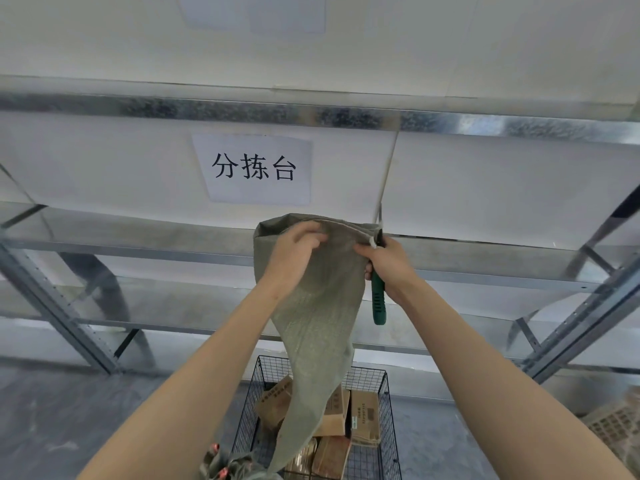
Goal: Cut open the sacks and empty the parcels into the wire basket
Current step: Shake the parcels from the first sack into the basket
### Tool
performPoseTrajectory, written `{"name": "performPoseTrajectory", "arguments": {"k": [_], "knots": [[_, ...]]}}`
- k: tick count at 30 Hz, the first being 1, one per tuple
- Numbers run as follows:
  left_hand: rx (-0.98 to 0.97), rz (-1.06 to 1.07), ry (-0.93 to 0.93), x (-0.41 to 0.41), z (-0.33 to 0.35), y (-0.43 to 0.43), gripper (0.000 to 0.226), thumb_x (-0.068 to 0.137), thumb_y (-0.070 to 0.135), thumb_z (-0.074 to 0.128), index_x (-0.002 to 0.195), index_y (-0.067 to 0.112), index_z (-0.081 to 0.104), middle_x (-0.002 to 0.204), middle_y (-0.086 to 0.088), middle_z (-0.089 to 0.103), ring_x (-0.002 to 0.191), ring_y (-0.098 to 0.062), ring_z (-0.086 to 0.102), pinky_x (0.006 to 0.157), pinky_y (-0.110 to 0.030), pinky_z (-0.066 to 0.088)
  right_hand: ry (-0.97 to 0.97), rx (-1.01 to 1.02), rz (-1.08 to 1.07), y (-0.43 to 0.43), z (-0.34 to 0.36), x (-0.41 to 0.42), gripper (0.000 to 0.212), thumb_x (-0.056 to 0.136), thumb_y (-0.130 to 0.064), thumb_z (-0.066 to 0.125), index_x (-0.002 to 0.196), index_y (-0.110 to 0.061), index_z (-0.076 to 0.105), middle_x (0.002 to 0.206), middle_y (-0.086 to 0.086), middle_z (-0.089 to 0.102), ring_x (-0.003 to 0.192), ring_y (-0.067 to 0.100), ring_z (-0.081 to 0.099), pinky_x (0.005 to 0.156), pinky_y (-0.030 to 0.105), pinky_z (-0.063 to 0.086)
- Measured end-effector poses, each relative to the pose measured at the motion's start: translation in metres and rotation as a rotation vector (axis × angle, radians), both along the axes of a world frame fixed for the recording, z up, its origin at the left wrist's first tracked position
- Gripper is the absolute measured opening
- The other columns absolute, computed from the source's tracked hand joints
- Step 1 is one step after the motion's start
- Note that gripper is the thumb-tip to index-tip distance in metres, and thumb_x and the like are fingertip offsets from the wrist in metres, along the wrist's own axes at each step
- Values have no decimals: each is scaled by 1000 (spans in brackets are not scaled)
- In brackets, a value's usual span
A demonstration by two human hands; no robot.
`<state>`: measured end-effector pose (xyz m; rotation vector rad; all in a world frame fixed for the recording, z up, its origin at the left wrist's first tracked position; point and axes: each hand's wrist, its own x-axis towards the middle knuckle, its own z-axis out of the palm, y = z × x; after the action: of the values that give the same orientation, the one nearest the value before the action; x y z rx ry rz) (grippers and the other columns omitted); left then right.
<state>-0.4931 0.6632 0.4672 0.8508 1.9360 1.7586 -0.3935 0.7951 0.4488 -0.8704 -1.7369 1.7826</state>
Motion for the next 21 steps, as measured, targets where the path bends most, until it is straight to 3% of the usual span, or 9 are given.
{"name": "performPoseTrajectory", "arguments": {"k": [2,5,7,10,13,17,19,21], "knots": [[-6,204,124,-13,-5,-6,26,88,5,50,106,20,61,109,-1,64,106,-15,57,85,-16,42,17,-76,-21,4,0,3,8,91,-4,59,94,-10,55,63,2,42,43,10,37,40,22,37],[-63,356,229,-32,-15,-13,47,85,2,50,130,16,48,131,-4,45,121,-18,43,103,-29,39,36,-145,-45,7,1,8,9,91,-3,59,94,-10,54,64,3,42,42,9,39,39,22,37],[-123,350,125,-43,-18,-16,63,86,3,50,144,19,31,149,-4,29,136,-20,29,106,-32,30,73,-204,-59,10,1,12,9,91,-2,59,93,-10,55,64,3,43,38,7,39,38,21,37],[-185,145,-147,-57,-21,-20,74,88,6,50,151,22,14,157,-2,19,142,-24,22,106,-35,25,99,-286,-72,17,1,19,9,91,-2,58,89,-11,56,58,1,45,36,6,40,36,20,36],[-220,-38,-243,-64,-23,-21,69,85,12,53,147,20,24,148,0,34,139,-21,27,99,-32,21,107,-350,-46,23,3,29,10,91,-3,56,86,-11,56,46,-4,47,35,5,39,35,18,36],[-302,-183,-251,-64,-25,-21,52,76,28,59,127,16,53,133,5,51,130,-17,39,111,-40,20,103,-394,-59,31,5,39,14,92,-5,56,81,-13,55,43,-6,45,35,4,39,36,18,36],[-251,-180,-266,-64,-28,-18,36,82,23,59,116,14,61,123,0,62,122,-20,51,108,-39,33,89,-363,-84,37,5,42,12,92,-5,57,82,-12,55,47,-4,46,36,4,40,36,18,37],[-195,-152,-286,-60,-29,-15,20,91,12,53,108,11,63,113,-5,66,112,-23,59,91,-33,46,55,-279,-108,42,4,44,12,92,-4,57,84,-12,55,57,0,45,39,6,40,36,19,36]]}}
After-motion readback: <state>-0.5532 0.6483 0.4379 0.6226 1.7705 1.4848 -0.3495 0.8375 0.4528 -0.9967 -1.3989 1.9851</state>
